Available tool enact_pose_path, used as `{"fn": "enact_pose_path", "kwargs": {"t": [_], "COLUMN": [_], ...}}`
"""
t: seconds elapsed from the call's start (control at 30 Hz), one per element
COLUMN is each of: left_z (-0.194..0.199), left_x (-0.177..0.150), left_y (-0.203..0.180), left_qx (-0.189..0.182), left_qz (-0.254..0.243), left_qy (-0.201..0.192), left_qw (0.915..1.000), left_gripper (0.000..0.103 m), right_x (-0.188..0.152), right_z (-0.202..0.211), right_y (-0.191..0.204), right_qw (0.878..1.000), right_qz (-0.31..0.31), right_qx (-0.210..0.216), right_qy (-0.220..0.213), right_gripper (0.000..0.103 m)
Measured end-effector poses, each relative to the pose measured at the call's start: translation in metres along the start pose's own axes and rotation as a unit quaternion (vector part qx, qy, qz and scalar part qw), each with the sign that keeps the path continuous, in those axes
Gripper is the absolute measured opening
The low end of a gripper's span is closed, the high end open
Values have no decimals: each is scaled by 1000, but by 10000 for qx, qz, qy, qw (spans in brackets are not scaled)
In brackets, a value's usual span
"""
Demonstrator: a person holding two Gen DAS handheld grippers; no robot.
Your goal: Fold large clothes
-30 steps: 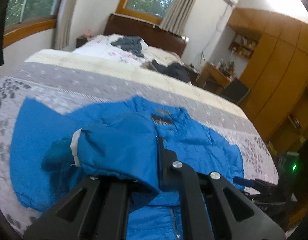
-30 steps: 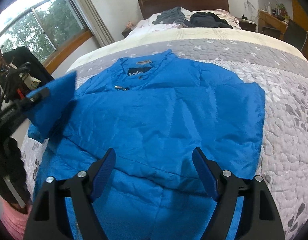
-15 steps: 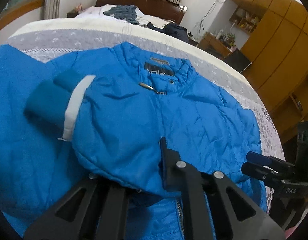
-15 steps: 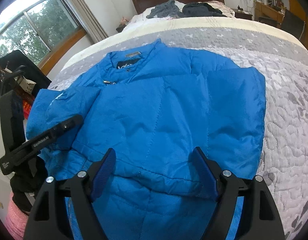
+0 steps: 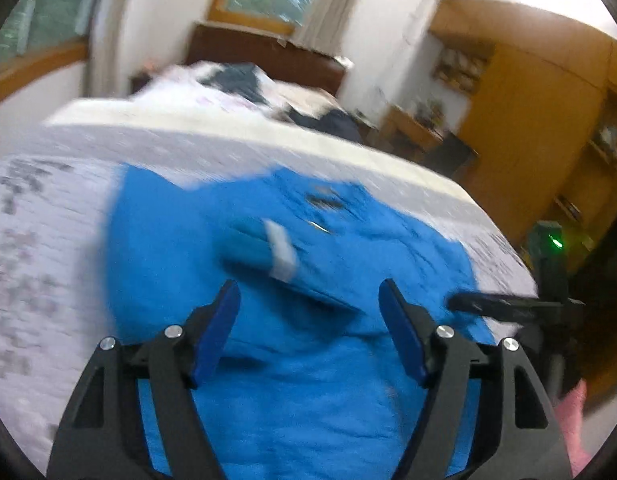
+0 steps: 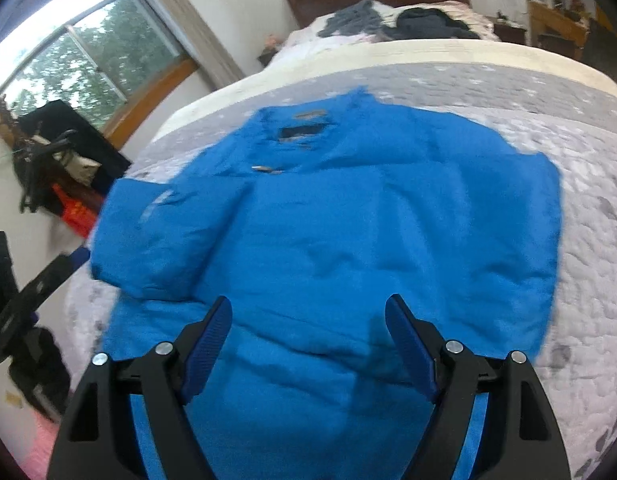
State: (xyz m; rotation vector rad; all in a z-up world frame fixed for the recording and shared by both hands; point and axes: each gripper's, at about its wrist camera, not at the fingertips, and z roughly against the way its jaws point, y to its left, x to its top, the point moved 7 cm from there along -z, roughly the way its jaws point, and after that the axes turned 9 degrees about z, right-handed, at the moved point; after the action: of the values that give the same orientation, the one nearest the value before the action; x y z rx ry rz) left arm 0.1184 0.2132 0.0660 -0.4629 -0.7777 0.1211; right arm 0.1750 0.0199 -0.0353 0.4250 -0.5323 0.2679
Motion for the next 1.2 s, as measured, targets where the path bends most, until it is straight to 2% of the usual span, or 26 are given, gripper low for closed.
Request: {"fn": "enact_pose_path", "kwargs": {"t": [0.1, 0.2, 0.37, 0.63, 0.67, 0.7, 0.83, 0.9, 1.0, 1.07, 1.2], "left_z": [8, -1, -28, -49, -51, -54, -61, -55, -36, -21, -4], "left_x": [18, 23, 17, 5, 3, 0, -4, -3, 7, 17, 28], "left_y": [35, 61, 93, 119, 119, 120, 126, 123, 109, 97, 69], "left_qx": [537, 975, 1148, 1209, 1216, 1228, 1222, 1177, 1074, 987, 677], "left_qz": [202, 290, 573, 787, 793, 804, 920, 910, 836, 729, 566], "left_qy": [-328, -372, -66, 212, 236, 297, 445, 409, 160, -86, -306], "left_qw": [9978, 9941, 9917, 9893, 9891, 9887, 9872, 9880, 9906, 9924, 9956], "left_gripper": [71, 71, 69, 71, 71, 71, 71, 70, 69, 70, 70], "right_x": [15, 31, 47, 49, 47, 46, 41, 42, 47, 54, 63], "right_z": [-8, -21, -54, -98, -104, -107, -119, -116, -96, -73, -27], "right_y": [28, 54, 85, 91, 91, 90, 91, 93, 96, 94, 80], "right_qw": [9992, 9973, 9939, 9932, 9927, 9923, 9900, 9908, 9923, 9938, 9954], "right_qz": [67, 127, 62, -39, -73, -92, -138, -46, 87, 156, 215], "right_qx": [362, 664, 959, 742, 735, 753, 885, 876, 946, 956, 920], "right_qy": [140, 278, 543, 894, 950, 980, 1093, 1028, 795, 540, 127], "right_gripper": [80, 80, 80, 78, 76, 70, 30, 21, 16, 16, 15]}}
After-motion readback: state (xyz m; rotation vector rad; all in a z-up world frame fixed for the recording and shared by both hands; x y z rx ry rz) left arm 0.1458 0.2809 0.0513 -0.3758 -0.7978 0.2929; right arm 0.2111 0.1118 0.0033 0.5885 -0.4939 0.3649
